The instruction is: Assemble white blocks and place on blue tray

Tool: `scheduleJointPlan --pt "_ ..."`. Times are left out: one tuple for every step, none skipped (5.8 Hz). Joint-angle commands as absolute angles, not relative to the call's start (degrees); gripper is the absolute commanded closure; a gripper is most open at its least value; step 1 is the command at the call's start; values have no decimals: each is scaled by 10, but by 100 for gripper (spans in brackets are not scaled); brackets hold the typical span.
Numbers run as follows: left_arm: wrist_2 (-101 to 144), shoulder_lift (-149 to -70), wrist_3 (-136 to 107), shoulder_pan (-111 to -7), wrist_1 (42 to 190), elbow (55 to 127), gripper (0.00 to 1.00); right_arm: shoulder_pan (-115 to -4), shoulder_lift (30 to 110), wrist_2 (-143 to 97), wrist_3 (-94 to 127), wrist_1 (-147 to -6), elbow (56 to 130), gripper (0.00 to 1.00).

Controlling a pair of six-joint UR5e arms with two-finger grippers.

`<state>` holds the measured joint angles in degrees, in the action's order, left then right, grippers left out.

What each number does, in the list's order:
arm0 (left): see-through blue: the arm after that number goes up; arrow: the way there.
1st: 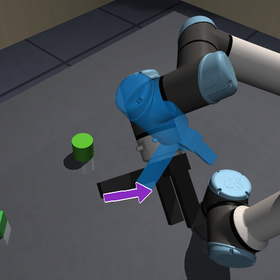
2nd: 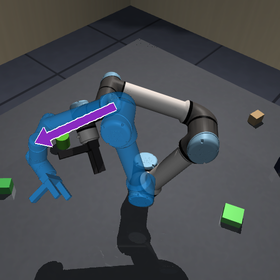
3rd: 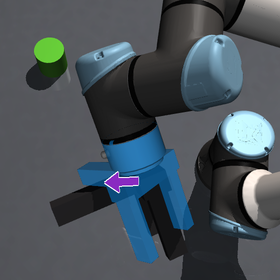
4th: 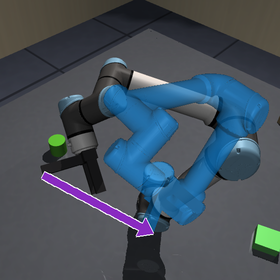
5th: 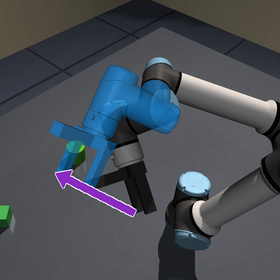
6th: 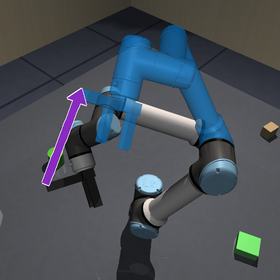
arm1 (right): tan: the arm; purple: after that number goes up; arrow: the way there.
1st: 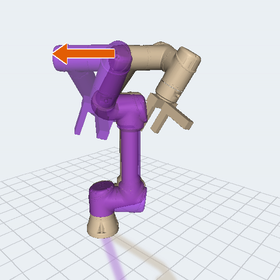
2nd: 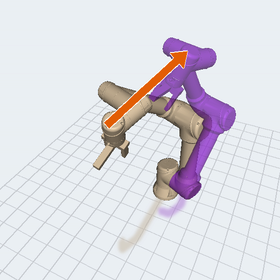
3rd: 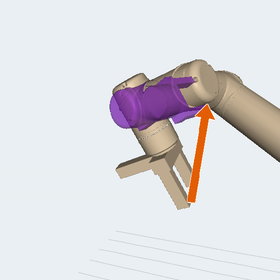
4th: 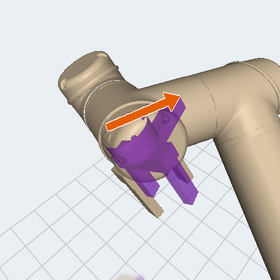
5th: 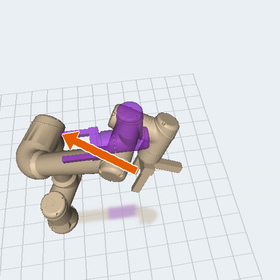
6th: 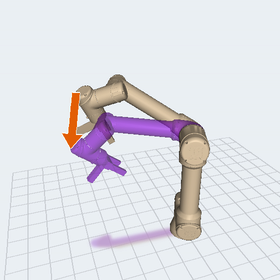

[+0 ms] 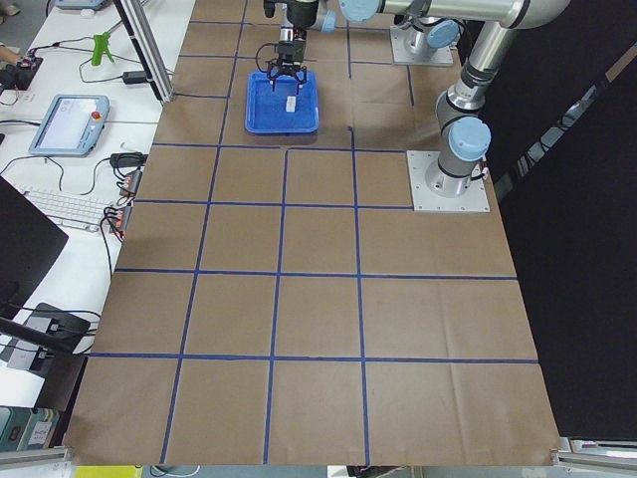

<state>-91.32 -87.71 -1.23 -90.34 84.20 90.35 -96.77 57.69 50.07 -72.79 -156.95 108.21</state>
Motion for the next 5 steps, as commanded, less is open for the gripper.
scheduleJointPlan --pt "-913 -877 -12 -904 842 904 1 -961 587 525 -673 -1548 1028 0" --pt "-913 -877 -12 -904 842 904 1 -955 614 546 -672 -1477 1006 0" --pt "-913 -876 -12 -904 842 904 1 -947 650 590 -669 -1370 973 0" --pt "-912 -876 -13 -904 842 904 1 -937 692 661 -645 -1256 949 0" --pt "-912 -876 -13 -904 842 904 1 -922 731 731 -573 -1177 931 0"
